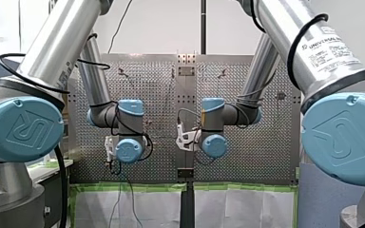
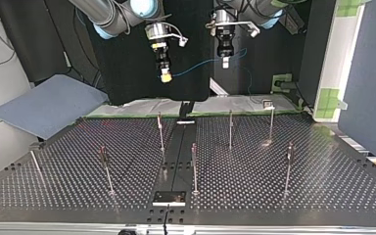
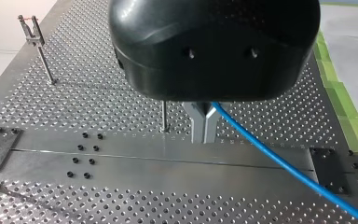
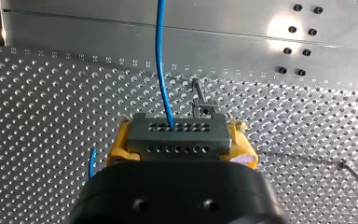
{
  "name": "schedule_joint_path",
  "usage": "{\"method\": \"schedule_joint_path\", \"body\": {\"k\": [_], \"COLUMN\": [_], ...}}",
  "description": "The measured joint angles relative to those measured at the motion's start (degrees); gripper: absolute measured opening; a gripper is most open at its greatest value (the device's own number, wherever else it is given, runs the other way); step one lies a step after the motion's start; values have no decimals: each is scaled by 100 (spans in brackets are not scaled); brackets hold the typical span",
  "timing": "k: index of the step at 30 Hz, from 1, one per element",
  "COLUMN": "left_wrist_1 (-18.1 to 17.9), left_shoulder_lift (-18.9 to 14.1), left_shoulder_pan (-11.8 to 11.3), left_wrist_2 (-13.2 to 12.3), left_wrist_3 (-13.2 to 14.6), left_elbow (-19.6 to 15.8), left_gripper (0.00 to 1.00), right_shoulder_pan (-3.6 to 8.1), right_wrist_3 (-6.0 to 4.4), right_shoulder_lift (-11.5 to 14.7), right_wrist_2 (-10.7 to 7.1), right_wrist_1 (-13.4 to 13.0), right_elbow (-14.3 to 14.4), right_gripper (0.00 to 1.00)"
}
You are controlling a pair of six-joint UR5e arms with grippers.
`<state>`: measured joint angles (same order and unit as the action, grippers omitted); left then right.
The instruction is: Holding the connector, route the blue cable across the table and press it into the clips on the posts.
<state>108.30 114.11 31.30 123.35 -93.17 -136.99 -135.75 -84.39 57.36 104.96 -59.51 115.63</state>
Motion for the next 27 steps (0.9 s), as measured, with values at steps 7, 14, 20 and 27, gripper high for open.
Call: {"method": "schedule_joint_path", "body": {"k": [7,14,20,27], "left_wrist_1": [-1,-1,181,590], "left_shoulder_lift": [0,0,-181,-615], "left_shoulder_pan": [1,1,-43,-50], "left_wrist_2": [0,0,-71,-87], "left_wrist_3": [1,1,181,335], "left_elbow": [-1,0,-177,-294], "left_gripper": [0,0,0,0], "right_shoulder_pan": [0,0,-175,-414], "right_wrist_3": [0,0,65,79], "right_shoulder_lift": [0,0,-176,-597], "right_wrist_2": [0,0,174,450], "right_wrist_1": [0,0,175,598], "right_elbow": [0,0,-175,-458], "right_gripper": [2,2,2,2]}}
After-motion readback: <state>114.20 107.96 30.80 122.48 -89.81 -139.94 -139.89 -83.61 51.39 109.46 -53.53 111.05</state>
